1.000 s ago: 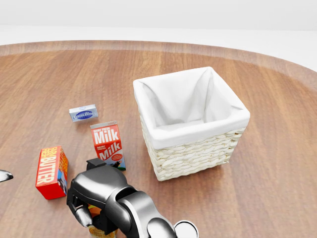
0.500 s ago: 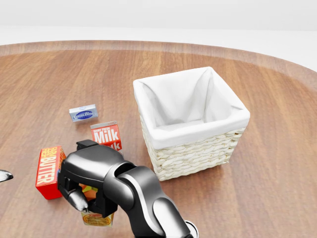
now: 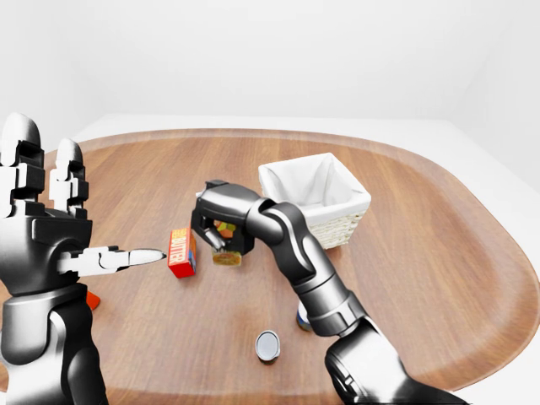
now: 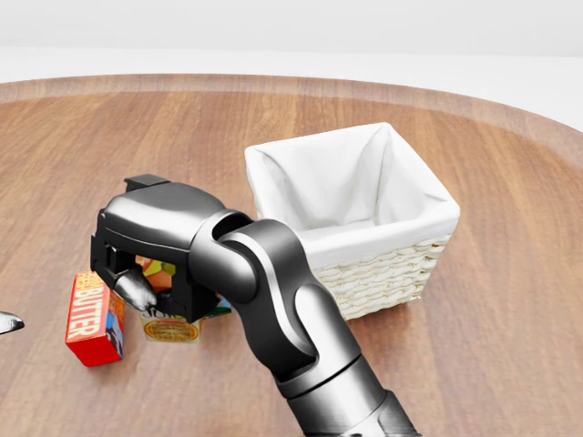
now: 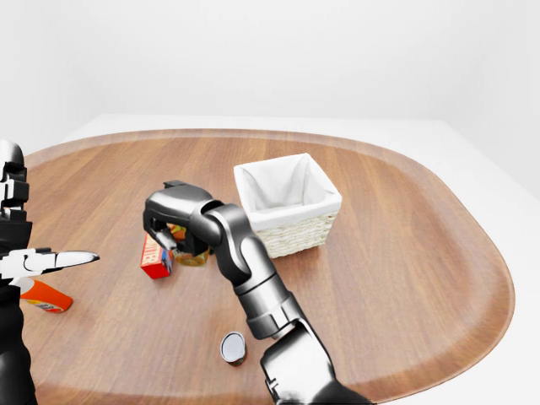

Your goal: Pick up the orange juice, and put it in the basket.

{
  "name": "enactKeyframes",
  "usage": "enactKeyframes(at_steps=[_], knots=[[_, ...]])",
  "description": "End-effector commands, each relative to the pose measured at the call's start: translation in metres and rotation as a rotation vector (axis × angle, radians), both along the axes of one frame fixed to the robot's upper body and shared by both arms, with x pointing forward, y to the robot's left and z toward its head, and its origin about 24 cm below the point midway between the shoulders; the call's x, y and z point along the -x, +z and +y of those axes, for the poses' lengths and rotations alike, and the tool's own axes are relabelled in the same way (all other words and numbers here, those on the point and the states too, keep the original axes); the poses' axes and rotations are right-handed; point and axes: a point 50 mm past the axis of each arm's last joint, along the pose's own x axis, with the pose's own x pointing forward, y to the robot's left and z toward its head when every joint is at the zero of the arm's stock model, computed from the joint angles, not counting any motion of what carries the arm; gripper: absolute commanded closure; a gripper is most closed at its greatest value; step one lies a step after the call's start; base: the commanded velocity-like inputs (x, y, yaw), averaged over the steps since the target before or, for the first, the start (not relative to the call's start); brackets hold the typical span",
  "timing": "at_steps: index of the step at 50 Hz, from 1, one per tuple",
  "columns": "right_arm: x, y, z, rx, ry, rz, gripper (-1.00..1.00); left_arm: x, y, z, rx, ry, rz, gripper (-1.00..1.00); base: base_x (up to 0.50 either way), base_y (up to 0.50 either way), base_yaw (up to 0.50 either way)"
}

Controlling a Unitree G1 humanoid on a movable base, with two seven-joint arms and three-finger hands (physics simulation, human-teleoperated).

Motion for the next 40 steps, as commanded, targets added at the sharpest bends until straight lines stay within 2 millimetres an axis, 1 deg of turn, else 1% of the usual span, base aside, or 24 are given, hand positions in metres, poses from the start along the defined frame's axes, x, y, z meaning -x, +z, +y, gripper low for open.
enactKeyframes(at_steps=[1,5,6,7,10,14,24,26,30,37,38,39,40], knots=[[-0.011,0.034,-0.003,-0.025,0.004,-0.076,1.00,0.000,0.000,0.000,0.000,0.000,0.000,-1.00,0.00,0.00,0.00],[-0.018,0.045,-0.006,-0.012,-0.008,-0.099,1.00,0.000,0.000,0.000,0.000,0.000,0.000,-1.00,0.00,0.00,0.00],[-0.021,0.051,-0.007,-0.011,-0.011,-0.108,1.00,0.000,0.000,0.000,0.000,0.000,0.000,-1.00,0.00,0.00,0.00],[-0.021,0.051,-0.007,-0.010,-0.010,-0.109,1.00,0.000,0.000,0.000,0.000,0.000,0.000,-1.00,0.00,0.00,0.00],[-0.023,0.064,-0.005,-0.029,0.002,-0.118,1.00,0.000,0.000,0.000,-0.001,0.000,0.000,-1.00,0.00,0.00,0.00],[-0.033,0.077,-0.008,-0.019,-0.007,-0.121,1.00,0.000,0.000,0.000,0.000,0.000,0.000,-1.00,0.00,0.00,0.00],[-0.040,0.089,-0.009,-0.032,-0.028,-0.144,1.00,0.000,0.000,0.000,0.000,0.000,0.000,-1.00,0.00,0.00,0.00],[-0.045,0.101,-0.011,-0.051,-0.048,-0.164,1.00,0.000,0.000,0.000,-0.001,0.000,0.000,-1.00,0.00,0.00,0.00],[-0.052,0.112,-0.016,-0.082,-0.075,-0.178,1.00,0.000,0.000,0.000,0.000,0.000,0.000,-1.00,0.00,0.00,0.00],[-0.057,0.127,-0.021,-0.096,-0.097,-0.193,1.00,0.000,0.000,0.000,0.000,0.000,0.000,-1.00,0.00,0.00,0.00],[-0.060,0.132,-0.023,-0.105,-0.110,-0.198,1.00,0.000,0.000,0.000,0.000,0.000,0.000,-1.00,0.00,0.00,0.00],[-0.061,0.133,-0.023,-0.105,-0.113,-0.198,1.00,0.000,0.000,0.000,0.000,0.000,0.000,-1.00,0.00,0.00,0.00],[-0.062,0.140,-0.025,-0.118,-0.124,-0.208,1.00,0.000,0.000,0.000,0.000,0.000,0.000,-1.00,0.00,0.00,0.00]])
